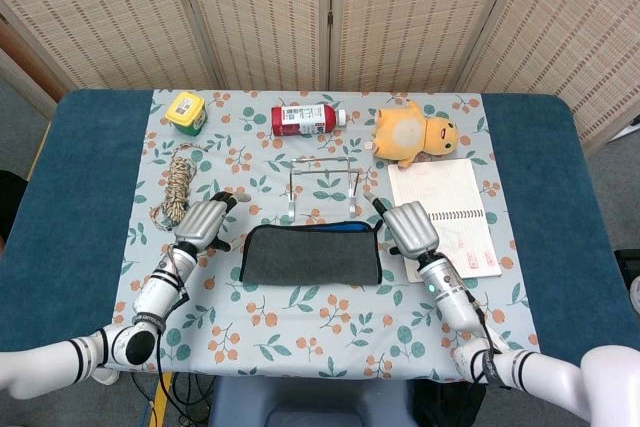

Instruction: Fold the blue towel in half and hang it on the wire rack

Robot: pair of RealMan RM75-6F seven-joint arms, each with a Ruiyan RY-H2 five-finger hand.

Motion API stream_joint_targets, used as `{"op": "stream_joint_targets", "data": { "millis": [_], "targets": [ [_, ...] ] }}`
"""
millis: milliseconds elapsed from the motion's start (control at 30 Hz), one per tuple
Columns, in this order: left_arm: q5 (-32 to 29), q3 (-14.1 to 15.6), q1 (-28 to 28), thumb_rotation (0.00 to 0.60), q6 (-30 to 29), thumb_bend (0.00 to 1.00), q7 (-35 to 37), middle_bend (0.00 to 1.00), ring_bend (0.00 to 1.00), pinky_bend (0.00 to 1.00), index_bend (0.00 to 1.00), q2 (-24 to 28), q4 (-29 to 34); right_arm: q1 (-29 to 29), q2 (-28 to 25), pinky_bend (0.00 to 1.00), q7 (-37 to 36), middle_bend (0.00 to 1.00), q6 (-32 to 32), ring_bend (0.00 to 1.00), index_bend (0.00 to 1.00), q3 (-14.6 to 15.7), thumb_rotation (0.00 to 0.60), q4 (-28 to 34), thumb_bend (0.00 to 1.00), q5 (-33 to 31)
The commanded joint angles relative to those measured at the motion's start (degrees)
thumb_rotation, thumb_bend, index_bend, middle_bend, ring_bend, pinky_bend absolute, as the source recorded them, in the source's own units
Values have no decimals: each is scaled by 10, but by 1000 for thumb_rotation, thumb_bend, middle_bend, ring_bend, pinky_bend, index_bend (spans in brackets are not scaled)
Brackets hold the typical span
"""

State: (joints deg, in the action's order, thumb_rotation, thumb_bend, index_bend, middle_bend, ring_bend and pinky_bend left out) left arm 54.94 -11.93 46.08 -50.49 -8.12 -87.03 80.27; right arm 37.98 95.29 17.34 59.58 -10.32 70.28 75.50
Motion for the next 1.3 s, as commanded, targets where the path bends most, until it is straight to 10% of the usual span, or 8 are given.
{"op": "stream_joint_targets", "data": {
  "millis": [33, 500, 1300],
  "targets": [
    [8, 4, -21, 600, -32, 251, -11, 205, 161, 445, 205, 28, 37, -8, -33, 923, -17, 732, 18, 697, 240, 16, 600, 27, 161, 34],
    [81, 47, -95, 600, -145, 250, -60, 205, 160, 379, 212, 106, 136, -20, -99, 813, -94, 589, 80, 534, 393, 84, 600, 32, 202, 174],
    [147, 65, -154, 600, -191, 251, -67, 204, 152, 361, 212, 157, 213, 26, 17, 534, -199, 447, 86, 300, 455, 120, 600, -188, 18, 254]
  ]
}}
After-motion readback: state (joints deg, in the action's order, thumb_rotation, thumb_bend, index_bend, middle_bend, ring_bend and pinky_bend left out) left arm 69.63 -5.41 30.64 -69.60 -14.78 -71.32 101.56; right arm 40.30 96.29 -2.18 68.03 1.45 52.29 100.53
